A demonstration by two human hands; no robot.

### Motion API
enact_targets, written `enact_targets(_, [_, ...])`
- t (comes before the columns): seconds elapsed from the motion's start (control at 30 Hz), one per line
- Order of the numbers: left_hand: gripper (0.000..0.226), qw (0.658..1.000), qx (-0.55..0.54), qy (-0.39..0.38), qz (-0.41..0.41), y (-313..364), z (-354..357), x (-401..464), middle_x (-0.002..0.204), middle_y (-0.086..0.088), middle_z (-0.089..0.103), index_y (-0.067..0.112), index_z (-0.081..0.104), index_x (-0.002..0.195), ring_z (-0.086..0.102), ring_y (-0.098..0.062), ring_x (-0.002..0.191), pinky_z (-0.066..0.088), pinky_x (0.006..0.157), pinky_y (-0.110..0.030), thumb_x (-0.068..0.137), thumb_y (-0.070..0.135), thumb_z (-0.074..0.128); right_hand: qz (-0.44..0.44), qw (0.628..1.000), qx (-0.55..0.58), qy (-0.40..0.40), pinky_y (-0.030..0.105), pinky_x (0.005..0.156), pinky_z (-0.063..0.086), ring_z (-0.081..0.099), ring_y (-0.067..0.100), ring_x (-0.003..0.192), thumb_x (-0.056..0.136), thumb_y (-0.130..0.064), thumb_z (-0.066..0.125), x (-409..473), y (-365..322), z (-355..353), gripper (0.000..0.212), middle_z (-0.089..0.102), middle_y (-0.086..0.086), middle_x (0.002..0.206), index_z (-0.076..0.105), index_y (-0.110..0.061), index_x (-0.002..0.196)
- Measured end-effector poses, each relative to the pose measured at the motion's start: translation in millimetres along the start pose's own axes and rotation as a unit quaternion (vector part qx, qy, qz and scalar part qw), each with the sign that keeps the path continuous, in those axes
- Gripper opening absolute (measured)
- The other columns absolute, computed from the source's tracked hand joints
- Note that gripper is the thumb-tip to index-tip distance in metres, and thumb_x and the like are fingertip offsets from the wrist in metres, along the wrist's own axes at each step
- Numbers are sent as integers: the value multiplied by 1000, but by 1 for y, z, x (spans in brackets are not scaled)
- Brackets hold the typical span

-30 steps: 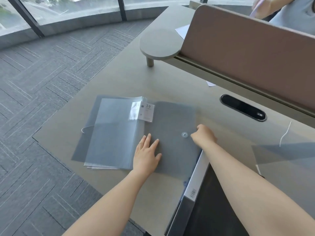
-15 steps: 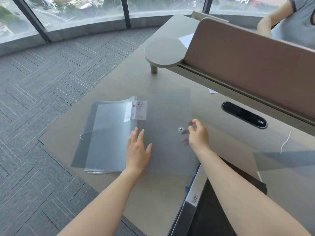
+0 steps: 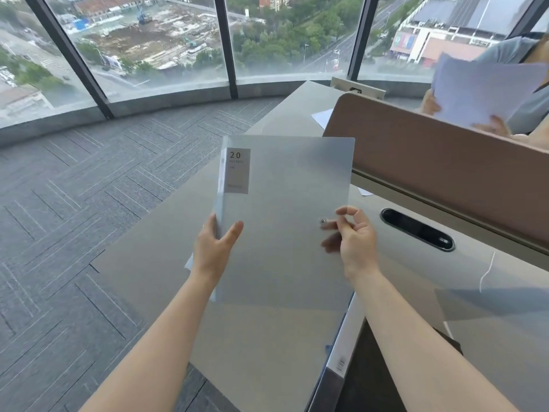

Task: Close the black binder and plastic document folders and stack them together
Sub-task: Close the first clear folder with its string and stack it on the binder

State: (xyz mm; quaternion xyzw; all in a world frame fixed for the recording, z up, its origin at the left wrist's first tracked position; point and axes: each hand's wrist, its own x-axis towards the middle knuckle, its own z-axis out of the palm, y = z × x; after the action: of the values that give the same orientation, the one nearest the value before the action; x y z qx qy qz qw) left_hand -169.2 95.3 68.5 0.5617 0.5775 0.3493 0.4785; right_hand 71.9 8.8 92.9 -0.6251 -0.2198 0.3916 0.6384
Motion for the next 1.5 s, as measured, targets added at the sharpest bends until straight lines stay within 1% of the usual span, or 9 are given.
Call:
enact_targets(0.13, [21,994,-103,-21,36,33,-3,-8,91,3,76,26,69,94,71,-18,82,58,79,-44,77,36,75,-13,1000,24,-2,25,42,47,57,21,38,100,-4,40,-7,-13,0,21,73,3,72,56,-19,99])
enact_targets(0.37, [25,977,-204,-64,13,41,-7,-14,88,-7,75,13,70,96,71,-20,70,58,60,-32,73,20,77,-13,1000,21,-18,25,44,48,60,20,48,101,-8,40,-11,-17,-4,22,72,4,82,57,-22,99])
enact_targets(0.53, [20,964,-249,-75,-57,17,-3,-20,87,-8,76,13,71,98,71,-25,69,60,63,-35,80,9,76,1,1000,-24,-8,26,66,42,49,17,80,98,-10,49,-5,5,-8,23,55,-3,83,61,-28,90])
enact_targets(0.67, [33,950,-277,-95,-106,-6,-4,-27,93,-12,76,12,71,104,71,-28,73,62,68,-42,72,17,76,48,997,-55,-40,33,82,35,46,17,86,96,-10,50,-2,28,-10,17,50,-9,77,57,-26,95])
enact_targets(0.8, [36,944,-278,-91,-153,-32,-8,-30,96,-14,75,10,69,109,71,-30,74,61,71,-47,74,17,76,94,986,-119,-74,39,87,42,54,24,100,91,-22,54,-1,54,-10,19,56,0,109,52,-31,107])
enact_targets(0.93, [22,943,-259,-66,-196,-63,-11,-34,96,-15,75,9,68,108,71,-30,74,61,72,-46,87,12,70,148,965,-190,-101,31,70,41,53,20,80,92,-22,56,-5,83,-6,30,62,3,101,49,-29,121])
enact_targets(1.07, [20,944,-232,-30,-232,-94,-13,-42,100,-17,76,9,68,106,72,-31,76,61,75,-47,86,13,72,180,937,-273,-123,33,74,41,53,17,83,78,-37,63,-8,112,-1,36,66,8,100,52,-38,113])
enact_targets(1.2, [21,942,-212,9,-260,-115,-16,-47,98,-17,76,7,66,106,73,-28,70,61,63,-39,86,12,73,182,909,-341,-158,32,66,41,51,20,64,85,-18,60,-8,131,0,51,56,4,74,45,-21,134])
enact_targets(1.5, [24,958,-95,54,-266,-136,-11,-53,96,-15,74,2,64,102,71,-27,76,59,64,-35,85,15,75,155,852,-471,-170,33,73,43,54,22,77,80,-24,69,-11,151,-2,46,51,-4,75,51,-19,121])
